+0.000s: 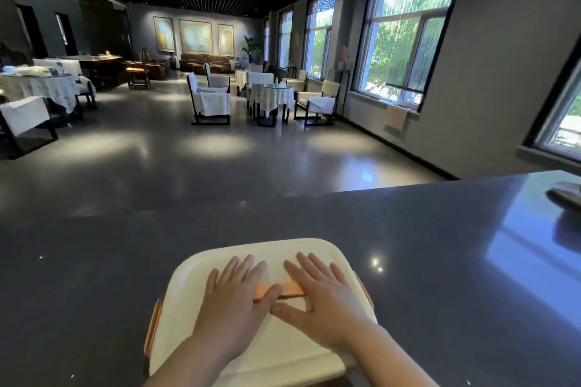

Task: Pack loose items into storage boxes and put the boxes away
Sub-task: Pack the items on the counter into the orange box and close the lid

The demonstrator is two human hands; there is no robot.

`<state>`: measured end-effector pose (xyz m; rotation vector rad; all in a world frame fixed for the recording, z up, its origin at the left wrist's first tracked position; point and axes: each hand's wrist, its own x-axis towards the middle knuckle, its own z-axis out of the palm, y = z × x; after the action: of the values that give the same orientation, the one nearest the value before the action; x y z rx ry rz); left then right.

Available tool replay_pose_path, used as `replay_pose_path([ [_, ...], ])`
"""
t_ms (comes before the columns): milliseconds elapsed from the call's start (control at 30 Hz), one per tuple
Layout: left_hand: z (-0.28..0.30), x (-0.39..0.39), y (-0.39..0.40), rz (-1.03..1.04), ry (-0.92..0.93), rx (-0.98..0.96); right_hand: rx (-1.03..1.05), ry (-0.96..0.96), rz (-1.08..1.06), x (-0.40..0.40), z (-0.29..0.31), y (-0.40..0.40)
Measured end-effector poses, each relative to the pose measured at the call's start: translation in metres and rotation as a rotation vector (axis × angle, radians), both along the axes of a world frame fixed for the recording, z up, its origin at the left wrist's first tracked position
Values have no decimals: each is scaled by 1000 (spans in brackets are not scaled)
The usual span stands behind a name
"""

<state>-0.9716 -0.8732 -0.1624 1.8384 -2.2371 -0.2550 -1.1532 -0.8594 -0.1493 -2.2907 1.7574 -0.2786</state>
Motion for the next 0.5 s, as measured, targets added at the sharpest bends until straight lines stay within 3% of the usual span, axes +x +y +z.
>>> replay_pose_path([
  [100, 2, -2, 3, -9, -41, 24, 72, -88, 44, -12, 5, -2],
  [200, 8, -4, 5, -6, -52, 51, -7, -353, -134, -17, 9, 6],
  [267, 14, -6, 7, -2, -79, 80, -220, -271, -299, -21, 2, 11],
  [333, 24, -10, 8, 9, -108, 83, -252, -231, -458, -32, -12, 12],
  [433, 32, -25, -1, -28, -135, 3, 80, -670, -699, -45, -18, 13],
  [500, 28, -42, -6, -115, -144, 10, 152, -877, -717, -48, -20, 11],
])
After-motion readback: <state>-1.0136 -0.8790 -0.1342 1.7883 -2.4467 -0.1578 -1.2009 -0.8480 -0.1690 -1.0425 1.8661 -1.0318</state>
